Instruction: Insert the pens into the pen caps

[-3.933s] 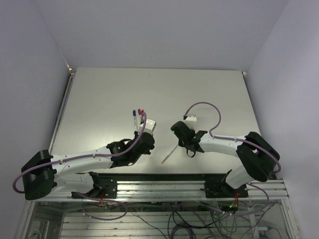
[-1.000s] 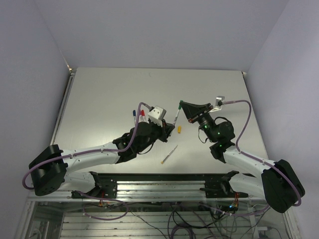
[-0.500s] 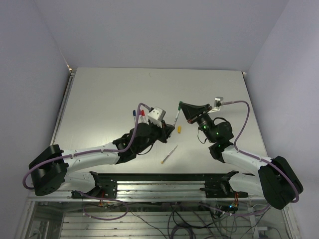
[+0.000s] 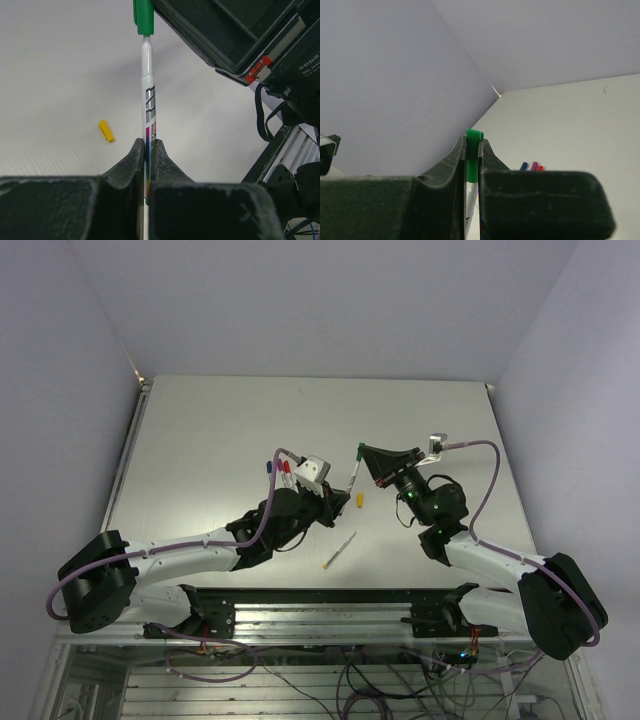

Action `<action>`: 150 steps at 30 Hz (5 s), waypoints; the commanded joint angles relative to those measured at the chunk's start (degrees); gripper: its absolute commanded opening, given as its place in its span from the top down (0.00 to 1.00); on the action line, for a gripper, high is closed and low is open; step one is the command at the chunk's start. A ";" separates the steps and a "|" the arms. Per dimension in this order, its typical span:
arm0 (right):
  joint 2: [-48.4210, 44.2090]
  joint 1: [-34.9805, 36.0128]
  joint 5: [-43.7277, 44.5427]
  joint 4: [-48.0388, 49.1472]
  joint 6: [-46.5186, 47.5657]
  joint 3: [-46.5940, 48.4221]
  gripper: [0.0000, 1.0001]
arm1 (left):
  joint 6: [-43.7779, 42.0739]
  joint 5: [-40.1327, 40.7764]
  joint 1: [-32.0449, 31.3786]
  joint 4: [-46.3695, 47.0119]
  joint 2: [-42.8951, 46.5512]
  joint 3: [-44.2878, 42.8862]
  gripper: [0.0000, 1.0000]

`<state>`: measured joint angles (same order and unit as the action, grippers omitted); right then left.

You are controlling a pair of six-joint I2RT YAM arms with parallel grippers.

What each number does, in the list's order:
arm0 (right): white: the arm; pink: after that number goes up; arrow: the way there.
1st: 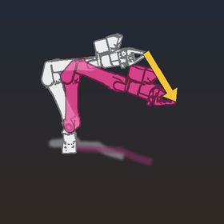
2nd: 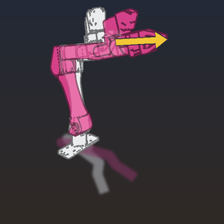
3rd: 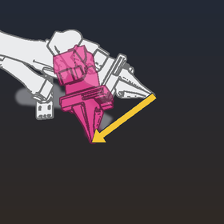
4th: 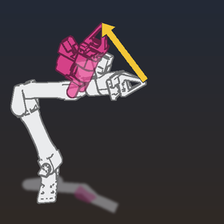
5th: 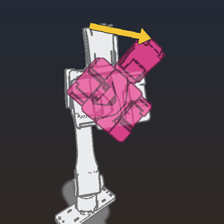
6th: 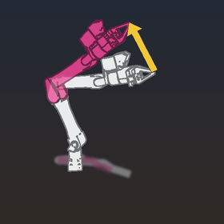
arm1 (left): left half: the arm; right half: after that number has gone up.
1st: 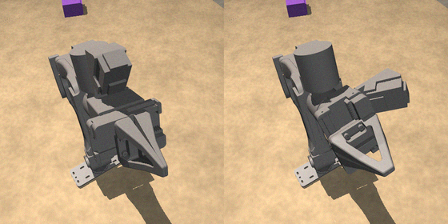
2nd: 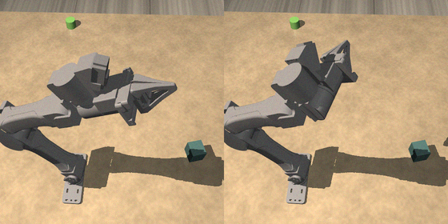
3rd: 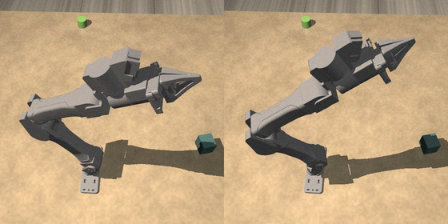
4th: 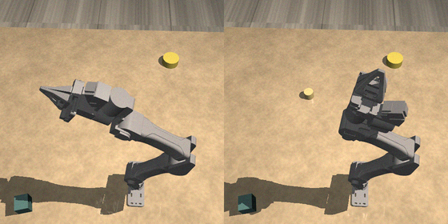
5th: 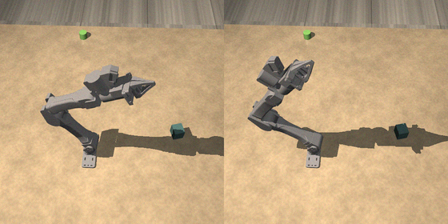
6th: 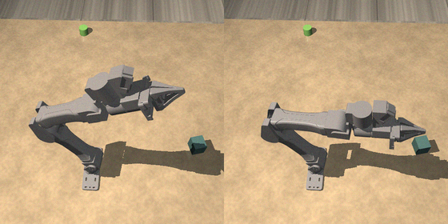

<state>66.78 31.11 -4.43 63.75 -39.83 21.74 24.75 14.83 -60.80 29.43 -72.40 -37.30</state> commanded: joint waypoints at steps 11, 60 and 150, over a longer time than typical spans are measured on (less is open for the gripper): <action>-1.57 0.46 -2.42 -3.24 0.78 -0.12 1.00 | 0.42 2.86 0.41 7.77 2.76 0.94 0.93; -1.96 0.47 -5.92 -2.67 -2.32 1.10 1.00 | 1.71 5.52 0.41 11.47 2.17 3.46 0.93; -5.50 10.70 30.73 -53.21 9.93 9.88 0.61 | 14.53 20.09 18.25 -32.23 -37.68 -26.70 0.93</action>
<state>61.34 41.71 25.71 10.22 -29.47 31.79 38.68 33.71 -43.09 -0.54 -108.40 -62.00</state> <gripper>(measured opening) 0.392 0.100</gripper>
